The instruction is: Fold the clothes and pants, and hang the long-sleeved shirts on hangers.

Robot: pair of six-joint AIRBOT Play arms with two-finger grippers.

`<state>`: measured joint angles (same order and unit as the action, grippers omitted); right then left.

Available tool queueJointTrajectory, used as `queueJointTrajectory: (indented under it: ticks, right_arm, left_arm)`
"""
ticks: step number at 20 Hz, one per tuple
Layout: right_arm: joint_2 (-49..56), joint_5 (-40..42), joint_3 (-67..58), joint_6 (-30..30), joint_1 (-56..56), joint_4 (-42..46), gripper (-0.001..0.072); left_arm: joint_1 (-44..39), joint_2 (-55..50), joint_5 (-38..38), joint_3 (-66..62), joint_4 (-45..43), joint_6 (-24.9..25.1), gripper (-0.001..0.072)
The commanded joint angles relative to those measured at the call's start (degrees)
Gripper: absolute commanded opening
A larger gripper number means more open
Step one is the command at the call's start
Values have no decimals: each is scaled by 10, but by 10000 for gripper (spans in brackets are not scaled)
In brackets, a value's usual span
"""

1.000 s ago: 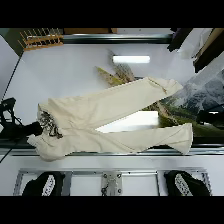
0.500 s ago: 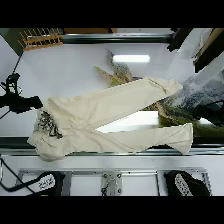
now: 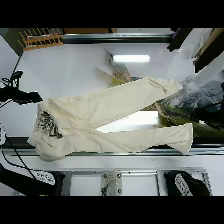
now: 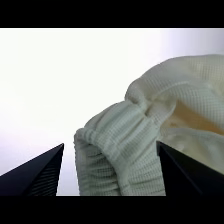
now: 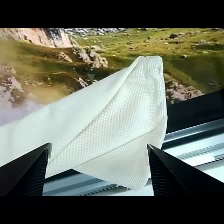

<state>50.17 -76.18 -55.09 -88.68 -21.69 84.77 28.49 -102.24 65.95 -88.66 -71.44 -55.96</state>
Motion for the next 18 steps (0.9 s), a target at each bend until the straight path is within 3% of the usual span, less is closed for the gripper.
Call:
queueJointTrajectory:
  ticks: [1, 17, 18]
  right_arm:
    - [3, -19, 1, 0, 0, -5, 652]
    - [29, -17, 1, 0, 0, -40, 652]
    - [29, -17, 1, 0, 0, -41, 651]
  left_arm:
    - [8, -41, 1, -20, 43, 76, 624]
    - [6, -51, 23, 35, 52, 76, 614]
    - [6, -51, 33, 29, 52, 73, 408]
